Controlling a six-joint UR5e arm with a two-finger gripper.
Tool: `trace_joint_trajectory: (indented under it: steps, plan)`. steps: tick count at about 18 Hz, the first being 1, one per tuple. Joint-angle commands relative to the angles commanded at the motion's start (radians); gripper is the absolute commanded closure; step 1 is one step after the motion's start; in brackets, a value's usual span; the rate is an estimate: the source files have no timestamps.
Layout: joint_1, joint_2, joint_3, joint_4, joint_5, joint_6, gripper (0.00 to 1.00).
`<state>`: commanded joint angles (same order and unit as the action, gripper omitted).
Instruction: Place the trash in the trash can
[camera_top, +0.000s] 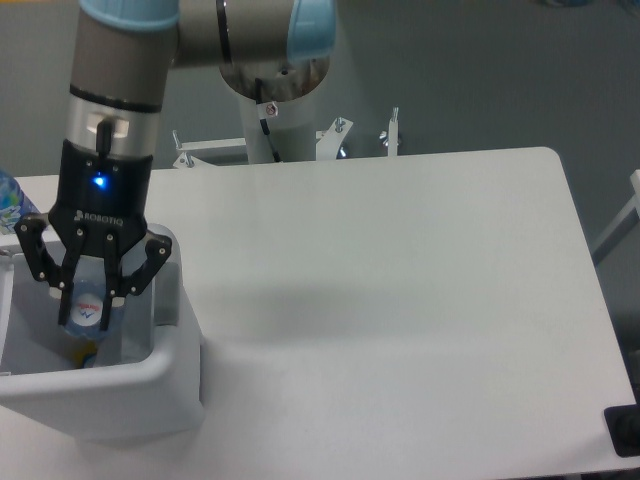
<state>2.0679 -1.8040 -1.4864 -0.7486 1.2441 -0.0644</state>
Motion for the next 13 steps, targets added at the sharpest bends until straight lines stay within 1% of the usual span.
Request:
trace_joint_trajectory:
  steps: [1,3,4,5,6,7,11,13]
  plan:
    - [-0.003,0.002,-0.002,0.000,-0.002,0.002,0.70]
    - [-0.011,0.005,0.000,0.000,-0.002,0.002,0.57]
    - [-0.011,0.006,0.000,0.000,0.000,0.003,0.40]
    - [-0.011,0.006,0.000,0.000,0.000,0.009,0.19]
    - [-0.011,0.006,0.000,0.000,0.002,0.024,0.03]
    - [-0.011,0.008,0.000,-0.002,0.005,0.031,0.00]
    - [-0.011,0.015,0.018,-0.003,0.006,0.037,0.00]
    - [-0.005,0.014,0.043,-0.005,0.008,0.040,0.00]
